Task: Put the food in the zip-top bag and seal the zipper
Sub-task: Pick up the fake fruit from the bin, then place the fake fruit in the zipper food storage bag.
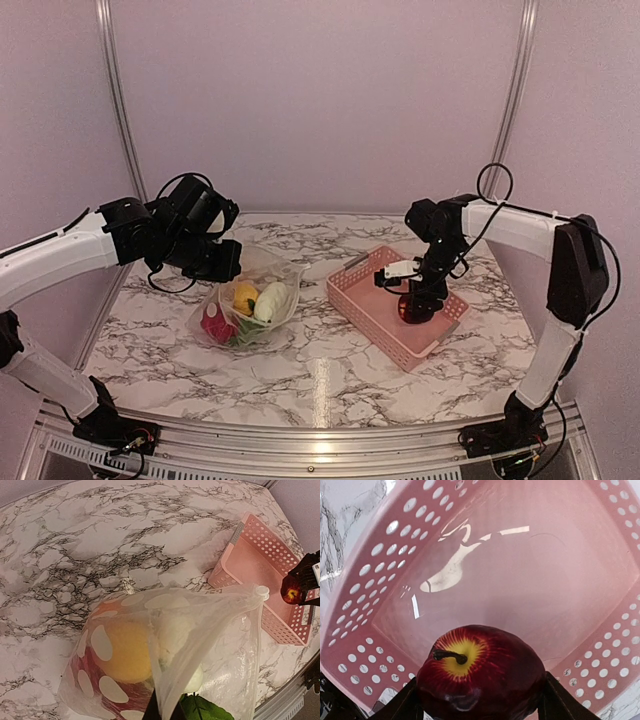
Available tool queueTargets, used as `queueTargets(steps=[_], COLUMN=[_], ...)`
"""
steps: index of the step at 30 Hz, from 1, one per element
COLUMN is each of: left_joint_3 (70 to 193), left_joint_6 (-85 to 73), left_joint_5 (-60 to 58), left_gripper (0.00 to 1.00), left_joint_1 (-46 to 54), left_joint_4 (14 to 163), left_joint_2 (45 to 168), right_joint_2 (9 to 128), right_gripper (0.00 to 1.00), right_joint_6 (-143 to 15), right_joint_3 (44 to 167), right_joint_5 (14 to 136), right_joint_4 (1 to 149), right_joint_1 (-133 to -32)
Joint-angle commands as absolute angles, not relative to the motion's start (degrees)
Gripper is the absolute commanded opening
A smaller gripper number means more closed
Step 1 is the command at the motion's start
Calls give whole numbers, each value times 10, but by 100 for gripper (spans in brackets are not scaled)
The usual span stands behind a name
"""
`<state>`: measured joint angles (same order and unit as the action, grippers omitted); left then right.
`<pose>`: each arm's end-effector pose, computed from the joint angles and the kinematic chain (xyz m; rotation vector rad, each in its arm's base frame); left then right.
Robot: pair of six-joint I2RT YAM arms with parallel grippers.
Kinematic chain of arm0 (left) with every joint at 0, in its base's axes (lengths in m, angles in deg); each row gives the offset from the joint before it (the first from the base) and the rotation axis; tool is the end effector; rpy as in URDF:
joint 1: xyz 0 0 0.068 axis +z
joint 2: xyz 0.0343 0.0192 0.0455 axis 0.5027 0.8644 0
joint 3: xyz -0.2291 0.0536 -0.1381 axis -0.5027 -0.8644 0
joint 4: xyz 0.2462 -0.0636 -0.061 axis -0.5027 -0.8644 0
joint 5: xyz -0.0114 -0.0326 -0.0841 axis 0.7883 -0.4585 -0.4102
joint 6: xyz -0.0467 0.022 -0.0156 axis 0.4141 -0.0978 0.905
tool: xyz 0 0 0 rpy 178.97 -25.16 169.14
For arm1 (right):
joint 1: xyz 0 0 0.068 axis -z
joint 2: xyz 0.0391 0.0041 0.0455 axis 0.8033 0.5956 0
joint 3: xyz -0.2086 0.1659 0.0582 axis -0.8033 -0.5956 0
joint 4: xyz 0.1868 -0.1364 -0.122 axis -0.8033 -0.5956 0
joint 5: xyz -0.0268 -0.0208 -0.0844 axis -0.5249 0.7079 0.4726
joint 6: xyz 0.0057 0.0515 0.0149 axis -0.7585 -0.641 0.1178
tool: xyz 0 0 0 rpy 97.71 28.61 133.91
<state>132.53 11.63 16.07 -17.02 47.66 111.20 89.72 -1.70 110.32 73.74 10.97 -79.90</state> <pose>0.2076 -0.2162 0.3279 0.2985 2.3783 -0.4626 0.2958 0.1530 0.2258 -2.0001 2.2904 0.1983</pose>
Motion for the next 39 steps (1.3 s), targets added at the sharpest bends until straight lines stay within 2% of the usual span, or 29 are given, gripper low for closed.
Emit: queueTargets(steps=[1,19,24,29,33,37,39], left_joint_3=[1326,1329,1319,1312,1304,1301,1300], left_joint_6=[111,110,111,112,118,123,123], left_joint_5=[156,154,154,154,149,141,138], left_gripper=[0,0,0,0,0,0,0], left_joint_1=[-173,-172,-171,-171,-171,-171,-171], left_joint_4=[484,489,495,499,508,514,517], left_joint_2=[1110,1113,1107,1104,1097,1093,1091], right_joint_2=[898,937,929,970,974,983,974], right_gripper=[57,57,57,57,57,58,58], right_joint_6=[-44,-148,-216,-221,-223,-220,-213], right_joint_3=[1202,1382,1359,1407,1390,1380,1347], right_joint_5=[662,519,481,465,461,476,522], right_joint_4=[75,179,300,291,320,336,377], right_joint_1=[-800,-967,-993,-1029,-1046,-1052,-1058])
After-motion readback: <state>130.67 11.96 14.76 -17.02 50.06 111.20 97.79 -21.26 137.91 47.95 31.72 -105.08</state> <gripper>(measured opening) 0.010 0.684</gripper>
